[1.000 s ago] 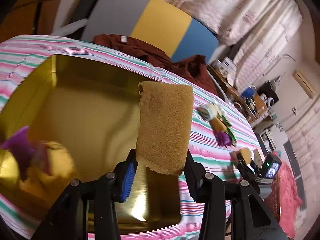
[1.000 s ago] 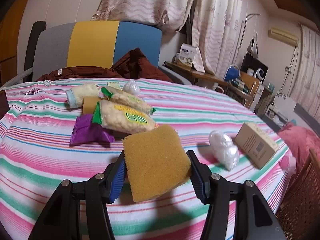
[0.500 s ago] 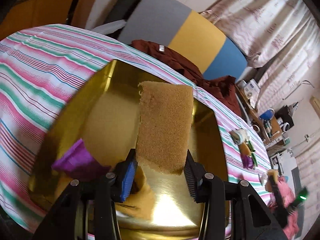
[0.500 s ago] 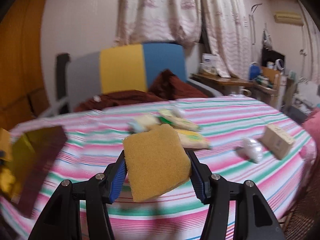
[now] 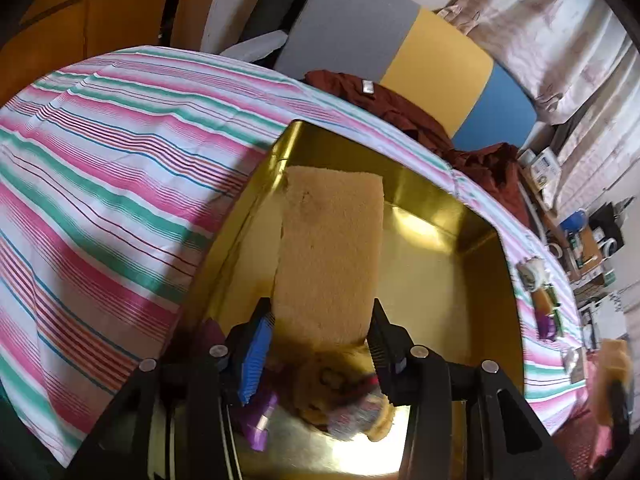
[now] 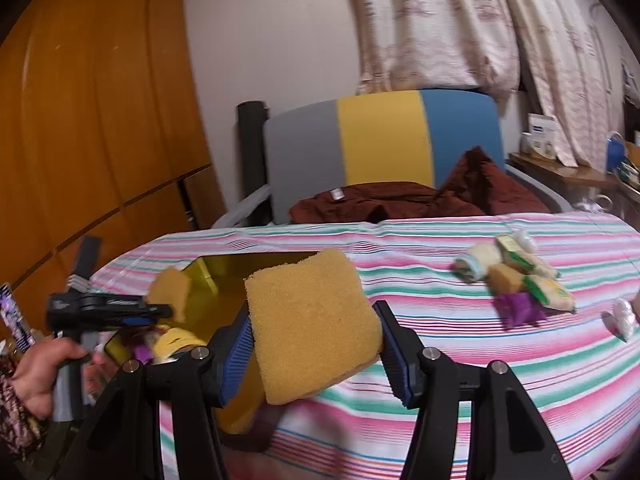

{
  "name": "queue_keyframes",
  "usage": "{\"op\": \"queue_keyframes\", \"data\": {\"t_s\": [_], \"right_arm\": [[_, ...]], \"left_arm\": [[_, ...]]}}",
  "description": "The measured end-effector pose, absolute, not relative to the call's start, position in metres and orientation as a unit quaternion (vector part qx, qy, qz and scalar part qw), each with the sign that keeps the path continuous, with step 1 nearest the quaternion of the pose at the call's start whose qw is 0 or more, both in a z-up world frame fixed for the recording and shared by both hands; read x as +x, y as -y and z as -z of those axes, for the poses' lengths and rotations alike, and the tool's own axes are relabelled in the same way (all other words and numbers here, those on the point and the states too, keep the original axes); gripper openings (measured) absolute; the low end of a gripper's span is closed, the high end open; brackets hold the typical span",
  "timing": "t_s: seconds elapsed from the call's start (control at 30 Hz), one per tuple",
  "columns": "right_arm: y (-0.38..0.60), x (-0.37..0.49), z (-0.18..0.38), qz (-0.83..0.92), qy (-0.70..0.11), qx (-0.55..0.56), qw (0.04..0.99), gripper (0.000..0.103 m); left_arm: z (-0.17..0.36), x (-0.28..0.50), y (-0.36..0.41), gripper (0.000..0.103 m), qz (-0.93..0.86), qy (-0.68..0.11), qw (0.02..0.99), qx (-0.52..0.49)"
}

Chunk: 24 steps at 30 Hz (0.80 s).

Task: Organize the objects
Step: 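Carry both tan sponges over the gold tray and release them inside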

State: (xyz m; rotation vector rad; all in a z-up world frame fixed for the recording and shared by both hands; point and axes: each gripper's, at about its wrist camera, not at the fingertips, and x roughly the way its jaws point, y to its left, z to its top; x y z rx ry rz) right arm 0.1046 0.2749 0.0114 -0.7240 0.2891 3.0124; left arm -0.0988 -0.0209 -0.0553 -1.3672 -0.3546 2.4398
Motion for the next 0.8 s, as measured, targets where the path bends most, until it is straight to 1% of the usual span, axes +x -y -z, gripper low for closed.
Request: {"op": "queue_keyframes", "data": {"t_s": [0.13, 0.23, 0.27, 0.33, 0.37, 0.4, 0.53, 0.63, 0.8], "right_arm": [[-0.255, 0.101, -0.009, -0.966, -0.092, -0.241, -0.012, 0.058], [-0.243, 0.099, -0.008, -0.965, -0.089, -0.246, -0.028, 0.058], [-0.24, 0.099, -0.008, -0.964, -0.086, -0.248, -0.032, 0.058], [-0.234, 0.096, -0.006, -0.963, -0.082, -0.255, -0.041, 0.058], [-0.231, 0.094, -0.004, -0.962, -0.081, -0.259, -0.045, 0.058], [-0.229, 0.093, -0.002, -0.96, -0.081, -0.264, -0.048, 0.058], [-0.221, 0.082, 0.01, -0.95, -0.093, -0.293, -0.063, 0.058], [-0.214, 0.072, 0.019, -0.941, -0.099, -0.316, -0.072, 0.058], [-0.202, 0.036, 0.022, -0.924, -0.107, -0.354, -0.092, 0.058]], "left_arm": [[0.059, -0.1, 0.016, 0.047, -0.857, 0.104, 0.158, -0.48], [0.058, -0.097, 0.016, 0.053, -0.859, 0.11, 0.16, -0.474], [0.056, -0.093, 0.017, 0.059, -0.86, 0.117, 0.163, -0.469], [0.052, -0.085, 0.017, 0.075, -0.865, 0.119, 0.16, -0.461], [0.048, -0.078, 0.019, 0.091, -0.87, 0.122, 0.153, -0.454], [0.046, -0.072, 0.022, 0.099, -0.873, 0.13, 0.15, -0.446], [0.042, -0.049, 0.041, 0.102, -0.873, 0.189, 0.141, -0.427], [0.042, -0.039, 0.05, 0.103, -0.876, 0.195, 0.113, -0.426], [0.034, -0.028, 0.056, 0.103, -0.883, 0.197, 0.104, -0.413]]}}
